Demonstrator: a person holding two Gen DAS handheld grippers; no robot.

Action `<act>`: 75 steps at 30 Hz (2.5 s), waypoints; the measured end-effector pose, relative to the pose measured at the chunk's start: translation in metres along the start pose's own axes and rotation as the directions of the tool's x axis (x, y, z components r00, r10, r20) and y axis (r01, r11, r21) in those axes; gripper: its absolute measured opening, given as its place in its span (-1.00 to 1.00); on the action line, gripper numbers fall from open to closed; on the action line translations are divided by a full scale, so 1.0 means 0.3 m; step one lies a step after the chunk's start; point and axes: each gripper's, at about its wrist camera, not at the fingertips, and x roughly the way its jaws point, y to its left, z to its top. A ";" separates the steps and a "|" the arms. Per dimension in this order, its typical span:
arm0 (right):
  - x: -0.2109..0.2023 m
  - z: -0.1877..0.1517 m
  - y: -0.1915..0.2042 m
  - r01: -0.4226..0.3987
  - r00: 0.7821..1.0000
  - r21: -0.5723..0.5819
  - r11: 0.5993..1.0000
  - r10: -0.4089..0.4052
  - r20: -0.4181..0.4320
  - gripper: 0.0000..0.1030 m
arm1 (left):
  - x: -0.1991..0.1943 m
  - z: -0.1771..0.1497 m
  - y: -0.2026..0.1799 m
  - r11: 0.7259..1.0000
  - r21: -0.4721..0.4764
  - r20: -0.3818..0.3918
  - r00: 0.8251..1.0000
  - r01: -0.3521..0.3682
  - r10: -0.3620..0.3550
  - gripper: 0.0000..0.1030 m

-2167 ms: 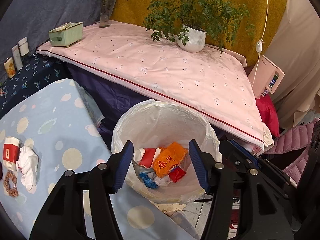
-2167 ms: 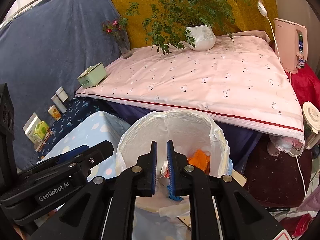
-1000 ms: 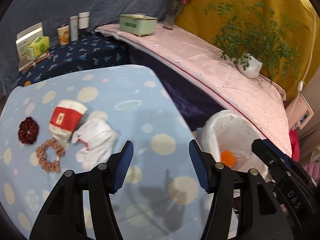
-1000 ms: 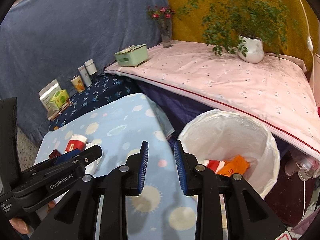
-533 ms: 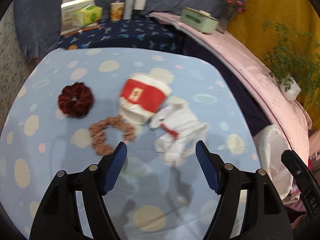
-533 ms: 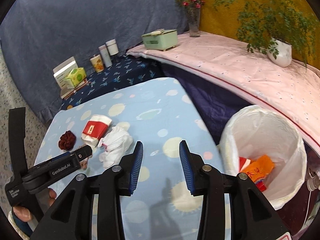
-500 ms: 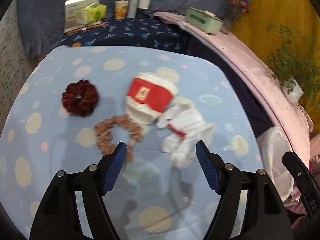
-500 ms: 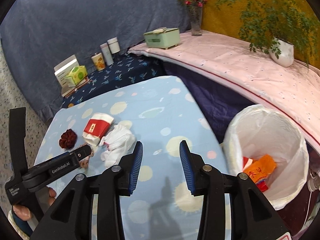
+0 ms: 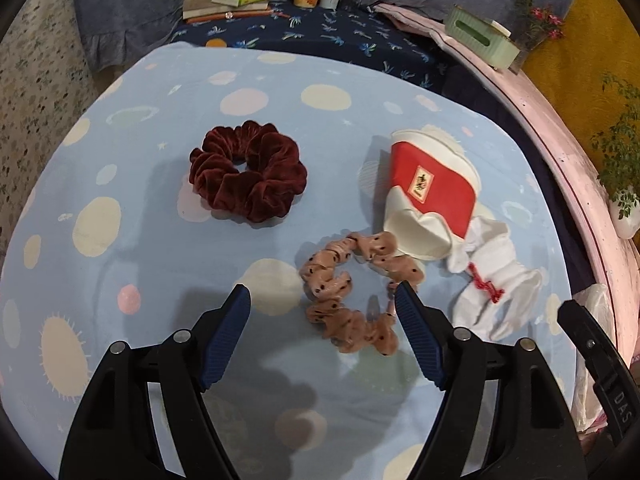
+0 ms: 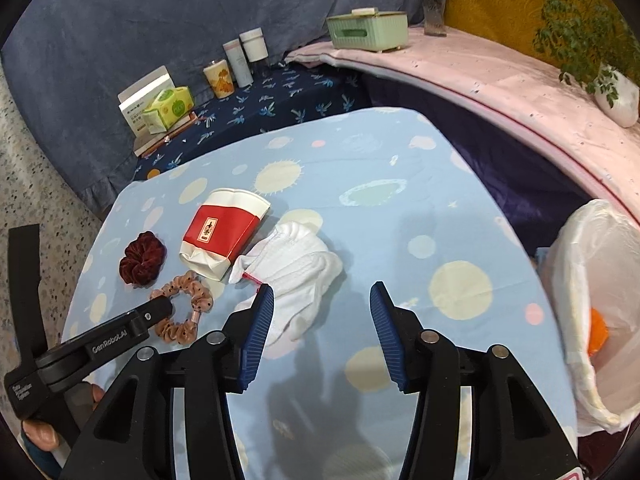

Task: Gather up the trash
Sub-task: 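Move both tools back over the table toward the scrunchie and white tissues, then grasp the pink-brown scrunchie with the left gripper while the right grasps white tissues, then carry scrunchie and tissues over the wastebasket and open both grippers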

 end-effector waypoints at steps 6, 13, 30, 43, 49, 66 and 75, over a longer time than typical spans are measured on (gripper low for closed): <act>0.113 0.020 -0.001 -0.019 0.999 0.054 0.998 0.021 -0.048 -0.04 | 0.045 0.011 0.001 1.000 0.019 -0.017 1.000 0.005 -0.005 0.14; 0.192 0.013 0.002 -0.021 0.996 0.082 0.996 0.028 -0.085 -0.33 | 0.053 0.017 -0.029 0.997 0.068 -0.005 1.000 0.022 -0.021 -0.52; -0.037 0.022 -0.011 -0.056 0.998 0.036 0.998 0.055 0.033 -0.94 | -0.102 -0.039 -0.232 0.984 0.157 0.037 0.996 0.080 -0.087 -0.79; -0.353 0.055 -0.182 -0.054 0.979 0.088 0.995 0.035 0.202 -0.94 | -0.278 -0.100 -0.529 0.941 0.305 0.088 0.980 0.145 -0.179 -0.79; -0.462 0.043 -0.295 -0.036 0.967 0.134 0.990 0.001 0.254 -0.94 | -0.324 -0.145 -0.679 0.910 0.376 0.087 0.971 0.175 -0.222 -0.79; -0.605 -0.059 -0.643 0.038 0.946 0.304 0.952 -0.132 0.296 -0.94 | -0.364 -0.310 -1.017 0.803 0.551 0.037 0.955 0.227 -0.295 -0.78; -0.617 -0.104 -0.758 0.055 0.944 0.367 0.929 -0.169 0.284 -0.94 | -0.357 -0.375 -1.139 0.759 0.605 0.004 0.953 0.240 -0.304 -0.78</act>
